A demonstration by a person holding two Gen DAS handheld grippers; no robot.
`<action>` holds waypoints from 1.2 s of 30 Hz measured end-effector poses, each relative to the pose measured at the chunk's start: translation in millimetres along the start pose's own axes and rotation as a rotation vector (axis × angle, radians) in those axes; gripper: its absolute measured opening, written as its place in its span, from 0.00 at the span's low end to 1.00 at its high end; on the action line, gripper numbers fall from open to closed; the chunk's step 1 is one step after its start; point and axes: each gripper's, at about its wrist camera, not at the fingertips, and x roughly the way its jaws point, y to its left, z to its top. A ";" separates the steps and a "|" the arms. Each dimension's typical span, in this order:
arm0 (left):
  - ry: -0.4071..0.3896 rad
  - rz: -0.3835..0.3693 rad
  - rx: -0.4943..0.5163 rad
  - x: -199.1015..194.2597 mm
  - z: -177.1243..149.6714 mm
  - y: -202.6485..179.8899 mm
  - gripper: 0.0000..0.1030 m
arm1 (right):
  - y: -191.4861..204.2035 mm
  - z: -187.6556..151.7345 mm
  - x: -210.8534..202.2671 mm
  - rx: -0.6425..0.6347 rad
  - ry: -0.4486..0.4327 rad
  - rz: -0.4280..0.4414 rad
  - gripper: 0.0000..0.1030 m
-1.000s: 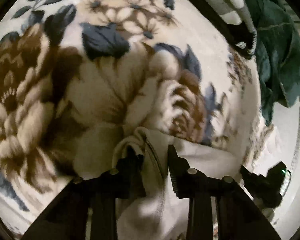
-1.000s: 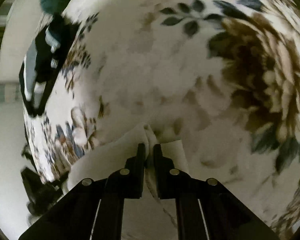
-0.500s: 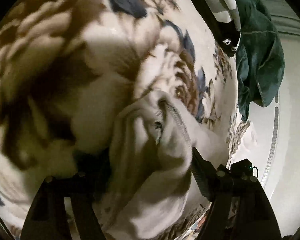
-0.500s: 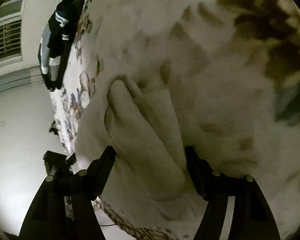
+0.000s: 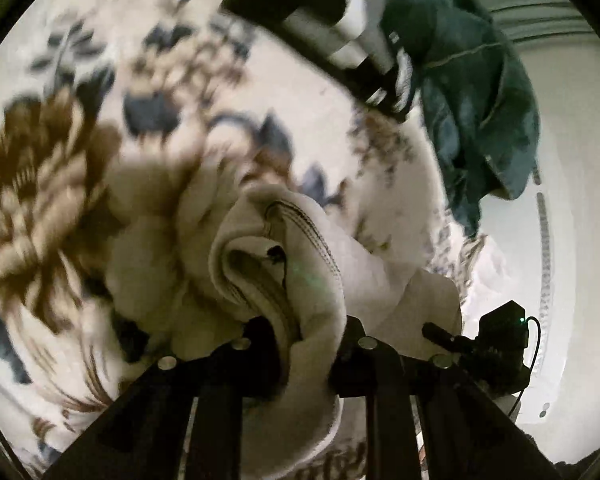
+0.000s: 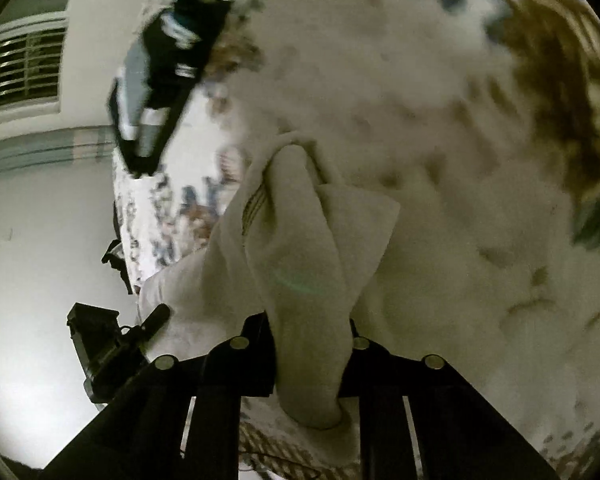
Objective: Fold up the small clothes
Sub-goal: 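Lift the folded shirt with both grippers and place it beside the striped garment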
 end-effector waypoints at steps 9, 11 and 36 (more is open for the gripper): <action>-0.164 -0.008 0.086 -52.6 137.7 -61.6 0.15 | 131.9 106.3 -24.4 -0.144 -0.092 0.064 0.16; -0.198 0.001 0.099 -55.1 178.7 -71.4 0.16 | 168.0 145.7 -20.0 -0.191 -0.130 0.077 0.16; -0.338 0.531 0.208 20.9 354.1 -57.2 0.97 | 279.5 305.7 127.0 -0.460 -0.270 -0.629 1.00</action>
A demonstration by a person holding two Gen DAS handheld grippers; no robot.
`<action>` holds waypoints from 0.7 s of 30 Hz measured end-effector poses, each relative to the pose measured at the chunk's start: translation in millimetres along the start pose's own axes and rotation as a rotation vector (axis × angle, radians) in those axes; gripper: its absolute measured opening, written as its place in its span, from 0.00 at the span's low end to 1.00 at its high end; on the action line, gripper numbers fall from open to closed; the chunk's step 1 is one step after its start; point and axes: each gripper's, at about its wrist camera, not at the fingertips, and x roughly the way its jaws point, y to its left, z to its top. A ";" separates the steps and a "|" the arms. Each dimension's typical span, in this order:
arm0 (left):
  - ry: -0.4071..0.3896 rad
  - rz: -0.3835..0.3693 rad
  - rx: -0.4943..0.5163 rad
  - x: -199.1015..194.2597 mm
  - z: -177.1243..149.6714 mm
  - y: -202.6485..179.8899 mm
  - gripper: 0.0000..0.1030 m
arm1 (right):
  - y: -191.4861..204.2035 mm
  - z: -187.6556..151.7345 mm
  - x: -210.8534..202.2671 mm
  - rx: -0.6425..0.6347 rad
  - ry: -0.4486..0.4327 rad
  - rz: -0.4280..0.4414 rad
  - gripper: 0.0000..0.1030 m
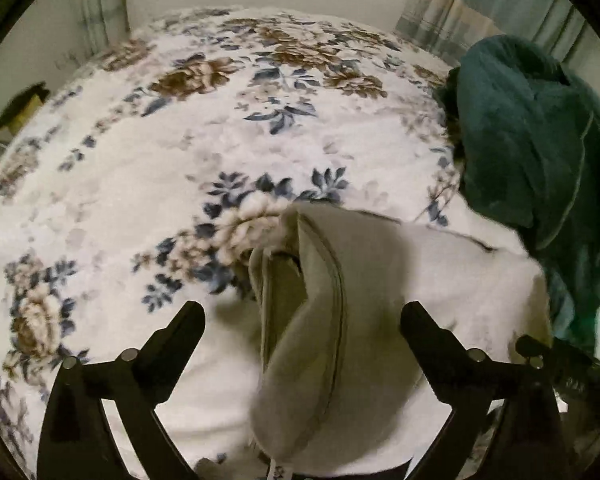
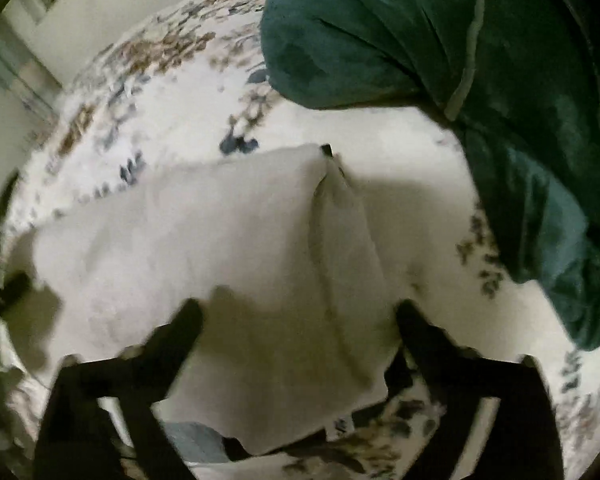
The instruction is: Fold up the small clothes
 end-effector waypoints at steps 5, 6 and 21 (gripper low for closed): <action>0.012 0.094 0.061 -13.1 -21.5 -17.8 0.97 | 10.0 -25.7 -29.3 -0.015 -0.046 -0.062 1.00; 0.010 0.113 0.077 -21.7 -26.6 -22.2 0.97 | 8.6 -31.2 -42.0 -0.013 -0.065 -0.079 1.00; -0.137 0.096 0.154 -239.9 -93.8 -73.9 0.97 | 15.2 -130.7 -286.2 -0.025 -0.275 -0.159 1.00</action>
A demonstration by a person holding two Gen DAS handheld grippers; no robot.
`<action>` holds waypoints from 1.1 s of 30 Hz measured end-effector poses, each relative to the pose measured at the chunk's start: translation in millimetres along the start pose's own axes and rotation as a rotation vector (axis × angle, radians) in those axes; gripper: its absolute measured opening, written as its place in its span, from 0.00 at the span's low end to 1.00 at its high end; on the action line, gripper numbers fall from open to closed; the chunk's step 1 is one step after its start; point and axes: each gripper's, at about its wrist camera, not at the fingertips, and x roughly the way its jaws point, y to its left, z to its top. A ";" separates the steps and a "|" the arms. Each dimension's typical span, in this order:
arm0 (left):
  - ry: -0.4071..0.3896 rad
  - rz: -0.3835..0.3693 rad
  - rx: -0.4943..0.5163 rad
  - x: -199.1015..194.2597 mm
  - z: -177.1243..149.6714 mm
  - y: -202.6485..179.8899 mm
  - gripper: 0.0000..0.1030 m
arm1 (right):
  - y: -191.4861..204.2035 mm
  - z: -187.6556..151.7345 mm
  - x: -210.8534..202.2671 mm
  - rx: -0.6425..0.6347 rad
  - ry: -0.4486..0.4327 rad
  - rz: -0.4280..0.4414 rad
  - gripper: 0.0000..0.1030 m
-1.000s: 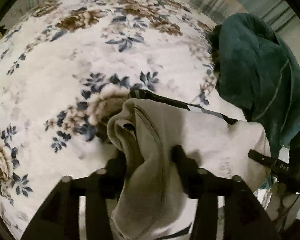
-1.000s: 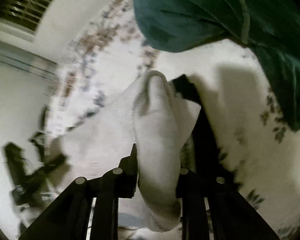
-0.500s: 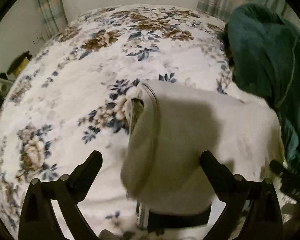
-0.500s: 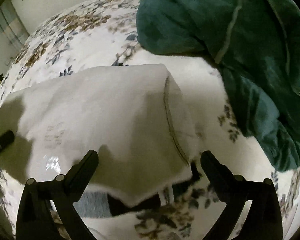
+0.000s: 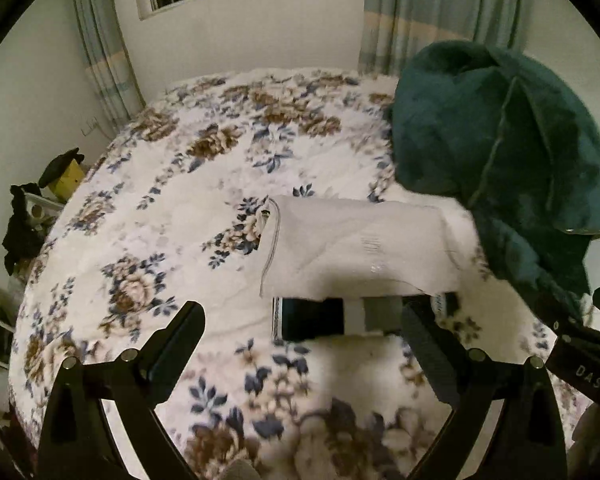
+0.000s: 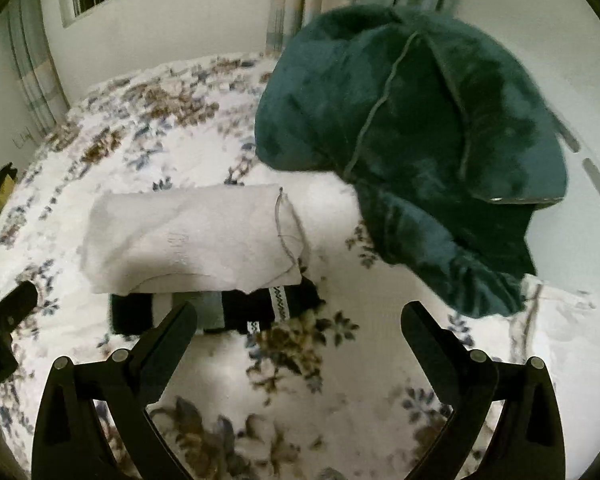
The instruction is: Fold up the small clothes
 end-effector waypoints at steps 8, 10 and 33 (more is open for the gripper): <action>-0.067 -0.016 -0.013 -139.3 -10.1 -2.1 0.97 | -24.5 -15.8 -170.7 -0.001 -0.131 -0.010 1.00; -0.089 -0.010 -0.007 -170.8 -13.2 -2.4 0.97 | -29.1 -18.4 -206.0 0.001 -0.157 -0.012 1.00; -0.194 -0.031 -0.017 -344.9 -63.7 1.9 0.97 | -77.8 -82.1 -442.5 0.016 -0.305 0.043 1.00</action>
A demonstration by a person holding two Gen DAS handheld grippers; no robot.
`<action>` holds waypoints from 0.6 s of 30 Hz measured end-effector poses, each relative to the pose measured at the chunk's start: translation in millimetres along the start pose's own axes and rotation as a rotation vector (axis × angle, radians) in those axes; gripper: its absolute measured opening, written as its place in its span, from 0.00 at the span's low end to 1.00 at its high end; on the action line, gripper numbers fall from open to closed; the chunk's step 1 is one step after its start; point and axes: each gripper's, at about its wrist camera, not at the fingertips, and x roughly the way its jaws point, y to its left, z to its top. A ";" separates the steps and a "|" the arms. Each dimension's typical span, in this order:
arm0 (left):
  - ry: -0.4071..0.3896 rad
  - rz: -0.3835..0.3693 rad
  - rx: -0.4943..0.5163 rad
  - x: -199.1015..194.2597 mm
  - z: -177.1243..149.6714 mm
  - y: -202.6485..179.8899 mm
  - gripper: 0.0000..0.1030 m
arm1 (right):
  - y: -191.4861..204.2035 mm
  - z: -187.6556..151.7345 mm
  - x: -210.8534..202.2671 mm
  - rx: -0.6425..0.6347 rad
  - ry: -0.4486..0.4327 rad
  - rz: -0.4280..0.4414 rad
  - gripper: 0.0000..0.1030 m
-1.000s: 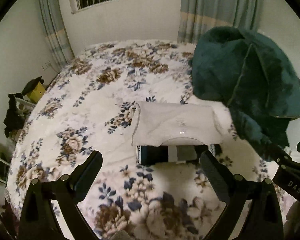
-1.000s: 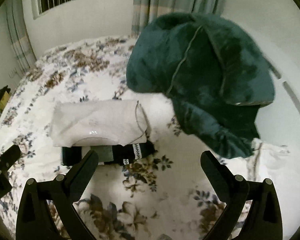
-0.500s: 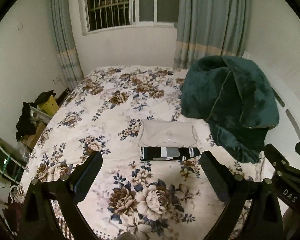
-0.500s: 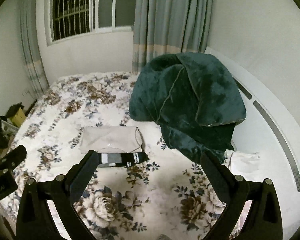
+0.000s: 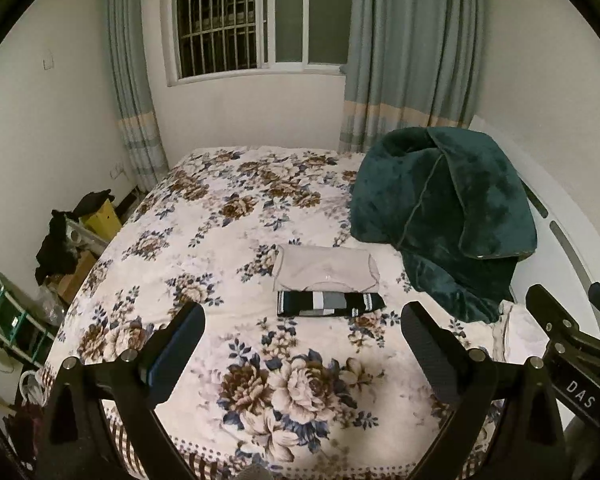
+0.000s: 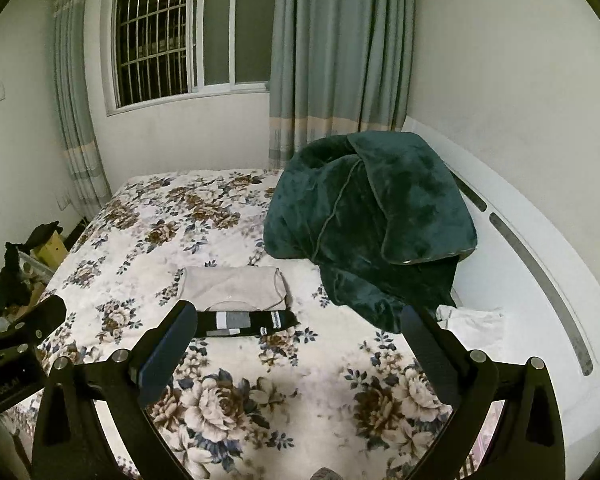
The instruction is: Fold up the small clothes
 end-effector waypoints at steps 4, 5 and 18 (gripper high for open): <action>0.014 -0.017 0.004 -5.4 -3.0 0.0 0.99 | -5.3 -0.1 -2.8 0.003 0.003 0.019 1.00; 0.008 -0.010 0.007 -7.2 -2.9 0.2 1.00 | -6.4 0.5 -4.1 0.003 0.003 0.022 1.00; -0.015 0.030 -0.002 -19.4 -9.3 3.2 1.00 | -10.1 5.4 -4.5 -0.012 -0.008 0.040 1.00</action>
